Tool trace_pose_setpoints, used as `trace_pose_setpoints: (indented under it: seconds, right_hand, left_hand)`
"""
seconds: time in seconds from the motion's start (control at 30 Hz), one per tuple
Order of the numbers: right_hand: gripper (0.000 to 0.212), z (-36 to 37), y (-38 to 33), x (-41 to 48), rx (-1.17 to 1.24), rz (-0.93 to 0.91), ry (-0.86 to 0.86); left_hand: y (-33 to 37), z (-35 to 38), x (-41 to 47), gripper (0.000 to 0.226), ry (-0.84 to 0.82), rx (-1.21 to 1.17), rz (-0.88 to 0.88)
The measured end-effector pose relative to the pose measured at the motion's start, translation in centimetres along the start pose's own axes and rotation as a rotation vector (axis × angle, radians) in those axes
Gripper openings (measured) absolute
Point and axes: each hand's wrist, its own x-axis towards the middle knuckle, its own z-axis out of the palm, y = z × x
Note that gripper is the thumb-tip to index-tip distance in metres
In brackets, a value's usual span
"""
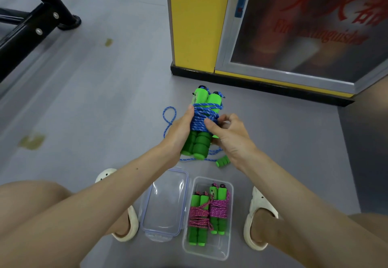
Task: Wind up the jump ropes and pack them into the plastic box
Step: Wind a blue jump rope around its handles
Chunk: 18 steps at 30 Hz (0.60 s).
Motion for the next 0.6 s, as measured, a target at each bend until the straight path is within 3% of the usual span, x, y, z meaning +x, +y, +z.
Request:
trace_pose_setpoints:
  seconds: [0.1, 0.23, 0.37, 0.6]
  right_hand:
    - [0.030, -0.3, 0.5, -0.2, -0.018, 0.002, 0.040]
    - [0.035, -1.0, 1.2, -1.2, -0.121, 0.031, 0.033]
    - [0.035, -1.9, 2.1, -3.2, -0.093, 0.112, -0.042]
    - [0.025, -3.1, 2.3, -6.6, 0.033, 0.157, -0.112]
  left_hand:
    - [-0.8, 0.2, 0.0, 0.046, -0.024, 0.058, -0.041]
    - [-1.8, -0.1, -1.3, 0.066, -0.057, 0.228, -0.047]
    - [-2.4, -0.6, -3.4, 0.037, -0.125, 0.241, -0.095]
    - [-2.8, -0.4, -6.6, 0.014, -0.166, 0.205, -0.116]
